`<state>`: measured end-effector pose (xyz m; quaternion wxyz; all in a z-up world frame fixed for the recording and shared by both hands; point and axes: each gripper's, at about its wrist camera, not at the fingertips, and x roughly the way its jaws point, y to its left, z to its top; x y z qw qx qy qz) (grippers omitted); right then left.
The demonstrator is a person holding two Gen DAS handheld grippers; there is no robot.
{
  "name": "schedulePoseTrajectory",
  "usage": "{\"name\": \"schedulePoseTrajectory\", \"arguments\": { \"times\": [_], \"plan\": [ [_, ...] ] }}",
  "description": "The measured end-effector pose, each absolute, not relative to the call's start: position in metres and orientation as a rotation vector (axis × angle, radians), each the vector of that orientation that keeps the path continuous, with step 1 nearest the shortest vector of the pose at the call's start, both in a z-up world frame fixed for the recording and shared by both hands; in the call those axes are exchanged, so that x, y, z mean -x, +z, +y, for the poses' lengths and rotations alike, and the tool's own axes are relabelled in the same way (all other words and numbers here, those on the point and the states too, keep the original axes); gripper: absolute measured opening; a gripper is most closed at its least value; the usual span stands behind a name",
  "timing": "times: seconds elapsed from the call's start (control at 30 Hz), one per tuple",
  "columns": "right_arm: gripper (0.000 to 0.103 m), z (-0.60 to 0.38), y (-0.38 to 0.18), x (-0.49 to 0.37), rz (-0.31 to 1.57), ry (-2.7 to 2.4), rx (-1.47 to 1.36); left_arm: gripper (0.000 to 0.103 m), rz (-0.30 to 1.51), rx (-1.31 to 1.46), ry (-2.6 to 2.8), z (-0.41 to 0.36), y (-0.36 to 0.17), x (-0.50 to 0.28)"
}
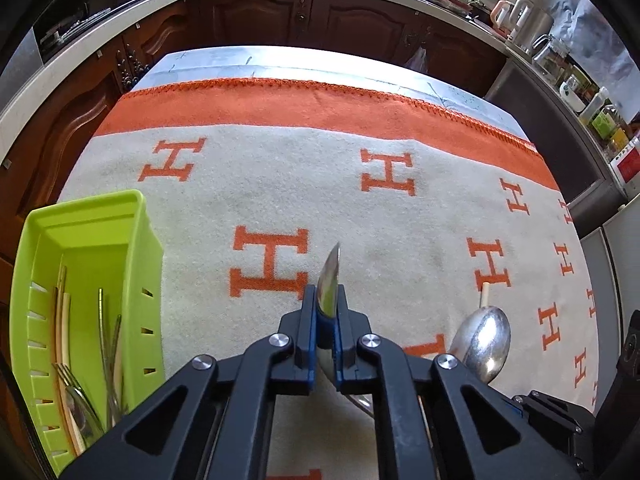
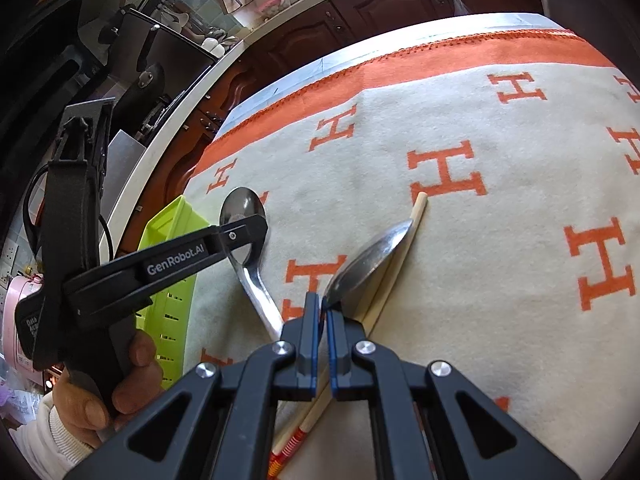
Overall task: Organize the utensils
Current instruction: 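Carry both spoons over the green tray and open both grippers to drop them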
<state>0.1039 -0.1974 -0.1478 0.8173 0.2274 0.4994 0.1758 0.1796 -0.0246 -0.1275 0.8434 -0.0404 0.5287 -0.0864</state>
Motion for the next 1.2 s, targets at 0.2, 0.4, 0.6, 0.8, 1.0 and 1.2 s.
{"name": "schedulePoseTrajectory", "arguments": {
  "times": [0.2,0.4,0.6,0.8,1.0,1.2],
  "plan": [
    [0.002,-0.194,-0.13,-0.096,1.018,0.415,-0.477,0.004,1.074,0.121,-0.24,-0.003,-0.086,-0.155],
    [0.003,-0.175,-0.099,-0.087,0.984,0.503,-0.466,0.004,0.988,0.122,-0.249,0.039,-0.03,-0.116],
    [0.003,-0.142,-0.054,-0.081,0.929,0.66,-0.458,0.004,0.944,0.123,-0.159,0.099,0.002,-0.083],
    [0.003,-0.092,-0.026,-0.08,0.89,0.764,-0.351,0.004,0.992,0.085,-0.09,0.134,-0.019,-0.066],
    [0.003,-0.036,-0.055,-0.092,0.986,0.763,-0.188,0.004,1.075,0.109,-0.101,0.136,-0.063,-0.065],
    [0.003,-0.008,-0.077,-0.1,1.046,0.734,-0.112,0.004,1.148,0.164,-0.107,0.133,-0.097,-0.07]
  ]
}}
